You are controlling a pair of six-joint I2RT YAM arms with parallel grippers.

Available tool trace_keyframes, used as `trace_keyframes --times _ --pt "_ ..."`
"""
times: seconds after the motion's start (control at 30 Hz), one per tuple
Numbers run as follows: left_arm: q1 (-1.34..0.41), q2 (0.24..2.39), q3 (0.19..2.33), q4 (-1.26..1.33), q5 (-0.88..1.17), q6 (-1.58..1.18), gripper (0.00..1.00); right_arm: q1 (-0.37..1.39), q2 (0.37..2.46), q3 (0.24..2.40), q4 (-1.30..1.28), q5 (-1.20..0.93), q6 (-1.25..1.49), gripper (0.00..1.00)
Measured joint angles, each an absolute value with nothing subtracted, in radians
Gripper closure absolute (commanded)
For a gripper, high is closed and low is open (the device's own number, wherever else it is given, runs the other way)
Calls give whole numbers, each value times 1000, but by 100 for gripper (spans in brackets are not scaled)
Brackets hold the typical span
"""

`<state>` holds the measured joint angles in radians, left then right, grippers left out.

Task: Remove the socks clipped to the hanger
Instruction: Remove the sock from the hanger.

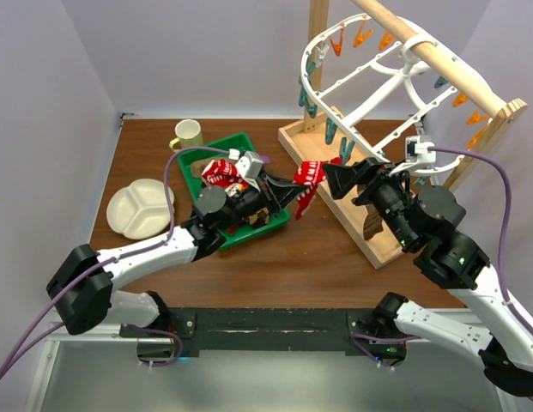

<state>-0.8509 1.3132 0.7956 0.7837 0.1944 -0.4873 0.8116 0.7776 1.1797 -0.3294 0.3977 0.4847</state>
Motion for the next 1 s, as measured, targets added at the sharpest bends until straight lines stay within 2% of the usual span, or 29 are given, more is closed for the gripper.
trace_keyframes --times 0.47,1.0 --pt "-879 1346 789 778 227 -487 100 812 751 1153 -386 424 504 6" --pt "-879 1349 789 766 283 -487 100 812 683 823 -243 376 638 9"
